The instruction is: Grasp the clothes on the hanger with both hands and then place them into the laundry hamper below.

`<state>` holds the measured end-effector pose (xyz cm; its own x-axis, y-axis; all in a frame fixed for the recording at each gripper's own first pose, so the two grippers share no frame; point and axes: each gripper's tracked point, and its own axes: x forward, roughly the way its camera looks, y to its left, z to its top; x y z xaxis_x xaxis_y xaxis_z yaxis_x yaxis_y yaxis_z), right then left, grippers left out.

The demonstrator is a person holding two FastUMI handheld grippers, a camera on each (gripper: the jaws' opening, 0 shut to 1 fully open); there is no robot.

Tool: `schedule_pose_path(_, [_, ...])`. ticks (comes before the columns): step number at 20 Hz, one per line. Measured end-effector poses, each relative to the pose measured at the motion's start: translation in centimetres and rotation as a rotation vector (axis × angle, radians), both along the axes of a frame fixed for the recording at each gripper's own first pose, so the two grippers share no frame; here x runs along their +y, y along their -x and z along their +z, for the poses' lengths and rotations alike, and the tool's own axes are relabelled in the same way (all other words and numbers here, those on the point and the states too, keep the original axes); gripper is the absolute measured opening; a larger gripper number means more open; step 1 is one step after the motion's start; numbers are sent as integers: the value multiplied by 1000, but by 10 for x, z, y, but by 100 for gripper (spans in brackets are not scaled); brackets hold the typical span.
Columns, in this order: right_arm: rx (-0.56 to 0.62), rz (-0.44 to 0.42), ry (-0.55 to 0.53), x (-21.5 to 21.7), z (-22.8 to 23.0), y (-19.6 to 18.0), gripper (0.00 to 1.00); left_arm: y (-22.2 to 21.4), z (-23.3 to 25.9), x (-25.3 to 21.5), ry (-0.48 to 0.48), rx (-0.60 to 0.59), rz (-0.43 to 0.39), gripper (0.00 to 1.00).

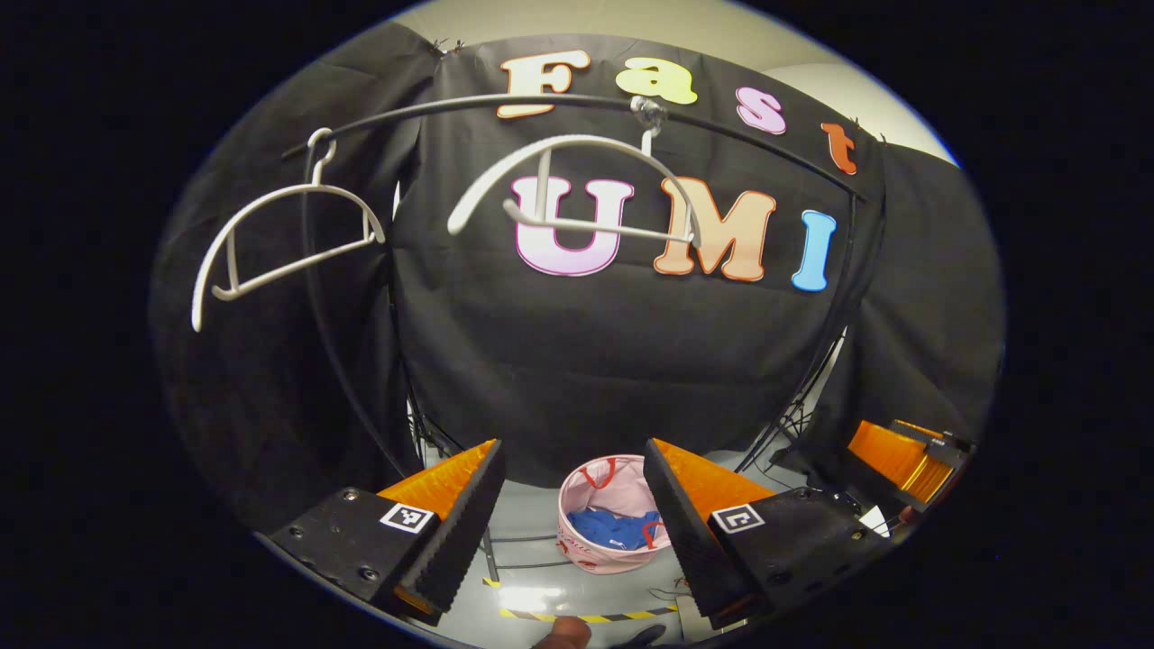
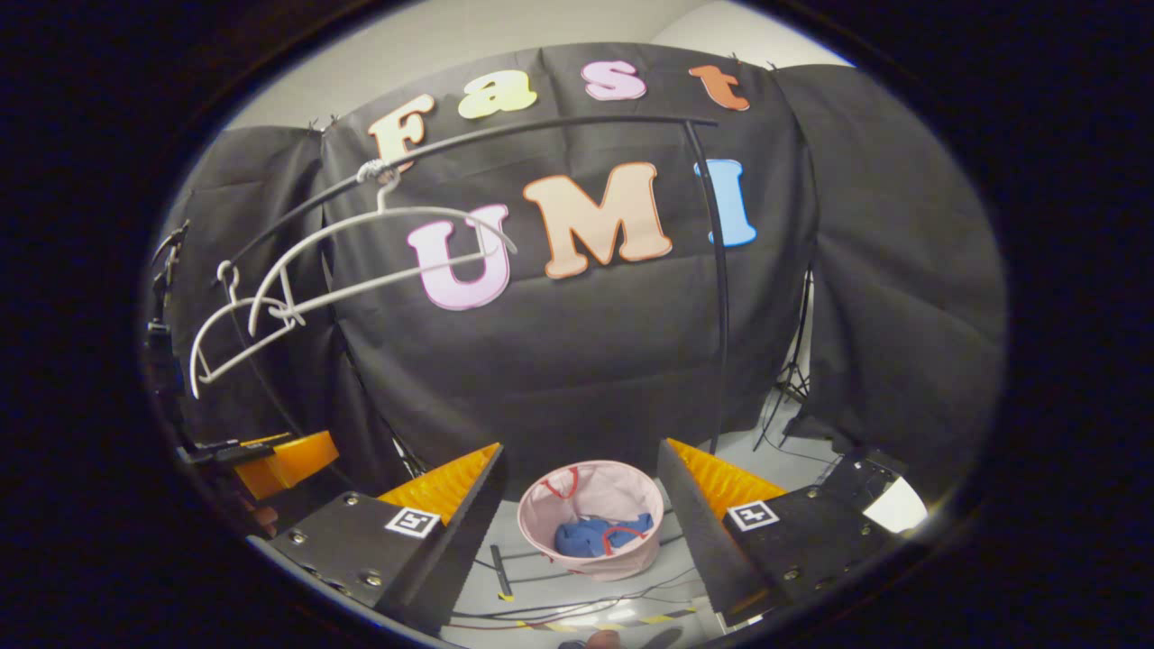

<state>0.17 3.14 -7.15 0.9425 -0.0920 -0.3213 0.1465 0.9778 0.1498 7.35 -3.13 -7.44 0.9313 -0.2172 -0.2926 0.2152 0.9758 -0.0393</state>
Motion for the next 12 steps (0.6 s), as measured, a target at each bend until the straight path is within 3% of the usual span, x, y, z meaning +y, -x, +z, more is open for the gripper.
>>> schedule_pose_path(1, [-24,9,-4,1,13,-2,100,4,11,2,-9,-20,7,100])
schedule_pose_path(2, [-50,23,-1,0,24,-3,100,7,23,8,-20,-45,22,93])
schedule_pose_path(5, [-104,78,31,-1,53,-7,100,13,63,14,-31,-139,69,96])
schedule_pose_path(7, [-129,107,57,-6,68,-8,95,23,86,11,-22,-204,93,93])
schedule_pose_path(8, [-137,117,56,-7,74,-8,100,24,98,11,-19,-248,102,95])
schedule_pose_path(9, [-151,128,47,-9,81,-8,95,25,108,10,-18,-291,109,92])
schedule_pose_path(12, [-203,123,28,-27,101,-10,100,33,125,1,-46,-357,125,92])
